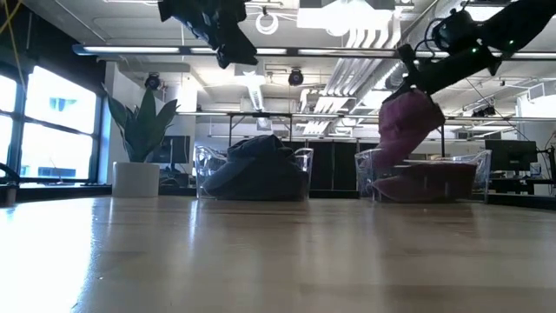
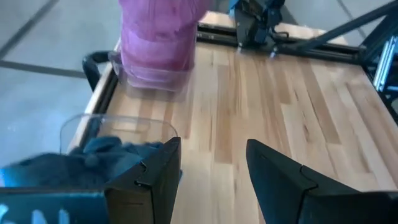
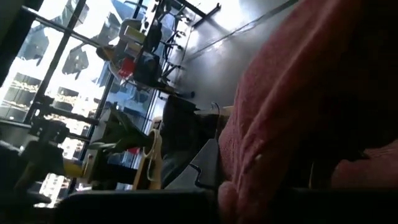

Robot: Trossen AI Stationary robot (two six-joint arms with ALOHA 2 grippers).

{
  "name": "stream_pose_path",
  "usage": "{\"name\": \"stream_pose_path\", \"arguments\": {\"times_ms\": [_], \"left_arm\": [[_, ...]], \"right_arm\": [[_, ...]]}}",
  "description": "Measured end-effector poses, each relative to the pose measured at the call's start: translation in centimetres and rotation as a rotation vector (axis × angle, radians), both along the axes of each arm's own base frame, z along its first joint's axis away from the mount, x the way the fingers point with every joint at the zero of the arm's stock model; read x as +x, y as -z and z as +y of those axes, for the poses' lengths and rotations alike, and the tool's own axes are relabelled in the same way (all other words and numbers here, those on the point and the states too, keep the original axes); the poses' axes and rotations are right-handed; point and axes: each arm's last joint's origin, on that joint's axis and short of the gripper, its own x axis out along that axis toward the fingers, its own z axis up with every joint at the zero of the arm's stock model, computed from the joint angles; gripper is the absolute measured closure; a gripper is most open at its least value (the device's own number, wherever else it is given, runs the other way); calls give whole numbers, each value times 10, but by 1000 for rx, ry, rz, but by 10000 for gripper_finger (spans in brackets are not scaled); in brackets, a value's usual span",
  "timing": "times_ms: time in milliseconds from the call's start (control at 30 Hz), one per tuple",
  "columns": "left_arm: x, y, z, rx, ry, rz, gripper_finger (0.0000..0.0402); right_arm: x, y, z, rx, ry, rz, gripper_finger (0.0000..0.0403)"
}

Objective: Pick & Place hat
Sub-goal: Put the red cap into the right transparent bin

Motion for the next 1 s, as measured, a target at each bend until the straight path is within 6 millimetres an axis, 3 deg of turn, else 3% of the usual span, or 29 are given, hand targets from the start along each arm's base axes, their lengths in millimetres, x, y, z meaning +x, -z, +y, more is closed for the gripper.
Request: {"name": "stream_pose_path", "arguments": {"times_ms": [167, 433, 567, 733, 867, 1000], "left_arm": [[8, 2, 4, -29, 16, -41, 223], [9, 5, 5, -53, 18, -30, 223], [9, 5, 5, -55, 22, -32, 223], [9, 5, 5, -54, 21, -31, 223], [9, 5, 5, -55, 20, -30, 223], [9, 6, 4, -66, 19, -24, 223]], "right_arm": [[5, 11, -3, -5, 12, 96, 393], [-13, 29, -3, 17, 5, 324, 394], [-16, 33, -3, -7, 13, 410, 365], [-26, 36, -3, -19, 68, 527, 300], [-25, 20, -5, -79, 92, 538, 261], [-21, -6, -4, -125, 88, 589, 256]]}}
